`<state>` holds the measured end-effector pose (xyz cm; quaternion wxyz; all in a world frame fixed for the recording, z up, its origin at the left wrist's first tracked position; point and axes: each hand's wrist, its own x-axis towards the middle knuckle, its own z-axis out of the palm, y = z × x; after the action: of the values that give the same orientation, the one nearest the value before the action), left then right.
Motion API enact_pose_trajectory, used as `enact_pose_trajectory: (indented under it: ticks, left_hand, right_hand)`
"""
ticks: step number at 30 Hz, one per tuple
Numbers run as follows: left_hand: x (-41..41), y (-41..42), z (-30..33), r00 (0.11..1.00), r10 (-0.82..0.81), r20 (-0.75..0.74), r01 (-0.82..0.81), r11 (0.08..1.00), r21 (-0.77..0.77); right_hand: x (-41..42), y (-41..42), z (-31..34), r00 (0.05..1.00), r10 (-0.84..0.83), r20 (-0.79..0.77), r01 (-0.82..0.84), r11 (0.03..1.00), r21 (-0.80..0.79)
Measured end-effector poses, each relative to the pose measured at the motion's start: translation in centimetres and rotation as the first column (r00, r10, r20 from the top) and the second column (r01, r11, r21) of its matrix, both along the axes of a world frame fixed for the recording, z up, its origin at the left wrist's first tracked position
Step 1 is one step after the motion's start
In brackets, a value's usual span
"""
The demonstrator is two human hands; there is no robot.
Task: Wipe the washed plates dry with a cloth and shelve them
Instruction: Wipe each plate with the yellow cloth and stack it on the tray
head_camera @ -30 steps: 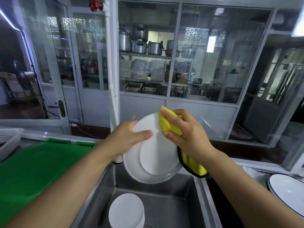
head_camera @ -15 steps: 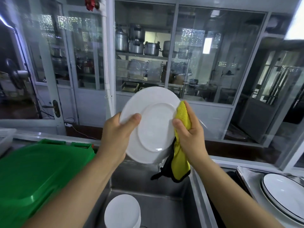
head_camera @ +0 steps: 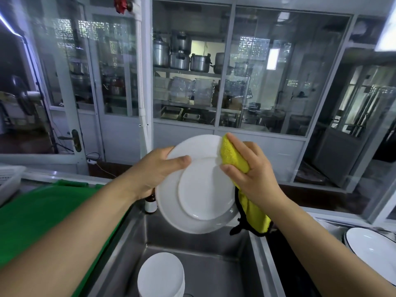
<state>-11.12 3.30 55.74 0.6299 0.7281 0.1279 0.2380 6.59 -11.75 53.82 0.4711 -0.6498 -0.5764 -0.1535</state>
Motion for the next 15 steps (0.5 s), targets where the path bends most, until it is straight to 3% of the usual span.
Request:
enact_pose_trajectory:
  ticks: [4,6,8,11,15]
  left_hand:
    - [0.7,-1.4,-1.0,1.000,-0.022,-0.013,0.024,0.994,0.111]
    - [1.0,-2.0,-1.3,1.000,-0.012,0.004,0.012,0.995,0.102]
    - [0.8,-2.2,-1.4,0.999,0.014,0.049,-0.016,0.998,0.052]
    - [0.3,-2.1,-1.2,0.985,0.104,0.138,-0.090,0.990,-0.108]
    - [0.3,-2.2,-1.1,0.955,0.194,0.223,-0.145,0.965,-0.218]
  right_hand:
    - [-1.0,0.9,1.8,0.897,-0.067,0.437,0.072,0.997,0.005]
    - [-1.1,1.3,2.5,0.848,-0.051,0.528,0.058,0.998,0.003]
    - [-0.3,1.3,2.4,0.877,-0.027,0.479,0.044,0.999,-0.024]
    - [1.3,0.7,1.1,0.958,-0.033,0.284,0.042,0.999,-0.024]
    - [1.6,0.4,-1.2,0.972,-0.205,0.117,0.194,0.976,0.099]
